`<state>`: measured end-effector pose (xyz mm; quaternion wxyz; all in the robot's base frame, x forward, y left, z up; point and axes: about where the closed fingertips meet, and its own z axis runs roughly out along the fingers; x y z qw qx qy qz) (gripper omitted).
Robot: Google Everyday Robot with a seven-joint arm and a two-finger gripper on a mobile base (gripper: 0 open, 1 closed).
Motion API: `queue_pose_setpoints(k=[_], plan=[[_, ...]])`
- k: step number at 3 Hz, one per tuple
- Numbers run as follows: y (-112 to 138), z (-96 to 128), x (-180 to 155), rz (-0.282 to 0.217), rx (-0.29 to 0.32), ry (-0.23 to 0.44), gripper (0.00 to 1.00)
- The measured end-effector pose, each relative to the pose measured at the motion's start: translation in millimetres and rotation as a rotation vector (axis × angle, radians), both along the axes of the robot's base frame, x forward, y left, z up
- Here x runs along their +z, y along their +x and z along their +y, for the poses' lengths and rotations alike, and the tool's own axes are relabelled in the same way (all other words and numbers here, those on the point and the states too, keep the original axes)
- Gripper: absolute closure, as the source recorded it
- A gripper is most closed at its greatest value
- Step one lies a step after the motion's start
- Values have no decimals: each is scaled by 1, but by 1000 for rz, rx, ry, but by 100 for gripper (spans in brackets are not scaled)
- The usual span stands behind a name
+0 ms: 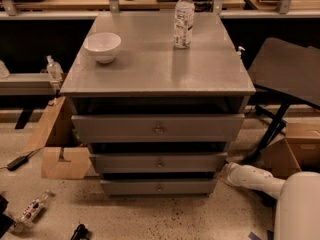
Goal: Close bottom drawer
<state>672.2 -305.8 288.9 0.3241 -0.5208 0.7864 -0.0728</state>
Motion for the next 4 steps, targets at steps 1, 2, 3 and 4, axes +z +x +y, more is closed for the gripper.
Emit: queue_pose_setpoints(k=[1,2,3,4], plan=[[-5,-4,-4,0,0,0,100],[-7,-6,-5,0,0,0,100],[-7,-6,-5,0,0,0,100],[-8,-6,-5,0,0,0,100]])
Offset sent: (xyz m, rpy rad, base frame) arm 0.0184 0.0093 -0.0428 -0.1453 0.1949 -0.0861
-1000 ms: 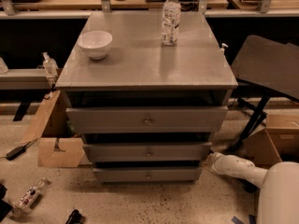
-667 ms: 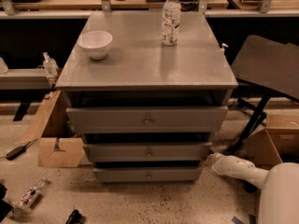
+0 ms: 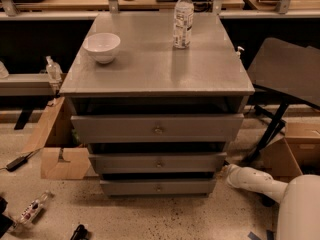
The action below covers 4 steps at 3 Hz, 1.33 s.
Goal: Close bottom drawer
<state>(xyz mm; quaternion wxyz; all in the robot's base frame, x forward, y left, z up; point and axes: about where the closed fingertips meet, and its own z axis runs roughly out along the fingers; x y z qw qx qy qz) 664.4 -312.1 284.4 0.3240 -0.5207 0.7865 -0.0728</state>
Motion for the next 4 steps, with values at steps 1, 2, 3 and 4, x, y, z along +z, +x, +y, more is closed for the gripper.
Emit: queue_pose_setpoints(k=[1,2,3,4], plan=[[0,0,0,0,0,0,88],[0,0,0,0,0,0,65],[0,0,0,0,0,0,66],[0,0,0,0,0,0,97]])
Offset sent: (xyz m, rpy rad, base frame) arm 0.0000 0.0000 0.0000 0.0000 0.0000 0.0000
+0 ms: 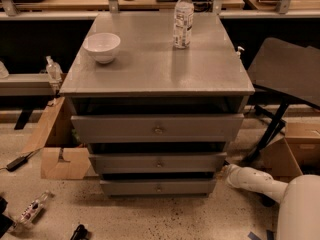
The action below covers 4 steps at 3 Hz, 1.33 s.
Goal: Close bottom drawer
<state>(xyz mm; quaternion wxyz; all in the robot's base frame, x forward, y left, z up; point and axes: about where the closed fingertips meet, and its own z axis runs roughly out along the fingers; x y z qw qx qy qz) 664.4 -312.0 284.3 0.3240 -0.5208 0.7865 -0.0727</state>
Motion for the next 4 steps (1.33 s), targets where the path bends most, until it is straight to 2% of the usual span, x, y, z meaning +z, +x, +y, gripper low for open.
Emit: queue_pose_setpoints(k=[2,3,4], plan=[[0,0,0,0,0,0,100],[0,0,0,0,0,0,85],[0,0,0,0,0,0,62]])
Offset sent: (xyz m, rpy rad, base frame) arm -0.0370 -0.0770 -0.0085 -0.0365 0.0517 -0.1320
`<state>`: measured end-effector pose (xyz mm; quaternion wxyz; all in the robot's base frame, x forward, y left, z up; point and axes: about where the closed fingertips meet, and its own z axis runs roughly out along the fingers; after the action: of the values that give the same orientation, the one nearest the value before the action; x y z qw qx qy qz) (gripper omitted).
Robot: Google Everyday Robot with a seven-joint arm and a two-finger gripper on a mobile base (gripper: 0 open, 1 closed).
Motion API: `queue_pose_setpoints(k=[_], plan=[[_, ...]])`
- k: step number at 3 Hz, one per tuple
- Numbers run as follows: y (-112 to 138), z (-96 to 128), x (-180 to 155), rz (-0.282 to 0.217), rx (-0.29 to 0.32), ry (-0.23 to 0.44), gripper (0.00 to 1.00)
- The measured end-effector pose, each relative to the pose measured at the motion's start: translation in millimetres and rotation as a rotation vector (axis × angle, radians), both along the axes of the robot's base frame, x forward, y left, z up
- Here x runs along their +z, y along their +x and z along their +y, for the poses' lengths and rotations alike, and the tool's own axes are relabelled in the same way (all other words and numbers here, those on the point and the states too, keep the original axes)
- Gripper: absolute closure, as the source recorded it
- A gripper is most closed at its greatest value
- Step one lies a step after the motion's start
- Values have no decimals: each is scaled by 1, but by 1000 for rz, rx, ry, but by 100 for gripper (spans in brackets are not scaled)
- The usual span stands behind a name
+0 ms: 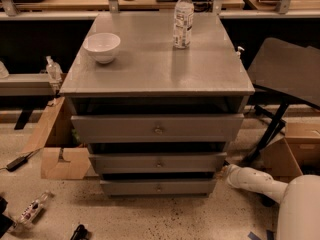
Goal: Close bottom drawer
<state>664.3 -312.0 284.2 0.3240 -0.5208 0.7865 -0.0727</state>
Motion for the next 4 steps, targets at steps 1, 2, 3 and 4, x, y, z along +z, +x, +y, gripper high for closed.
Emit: queue_pose_setpoints(k=[1,2,3,4], plan=[[0,0,0,0,0,0,38],[0,0,0,0,0,0,15],[-2,-1,0,0,0,0,19],[-5,-4,0,0,0,0,42]])
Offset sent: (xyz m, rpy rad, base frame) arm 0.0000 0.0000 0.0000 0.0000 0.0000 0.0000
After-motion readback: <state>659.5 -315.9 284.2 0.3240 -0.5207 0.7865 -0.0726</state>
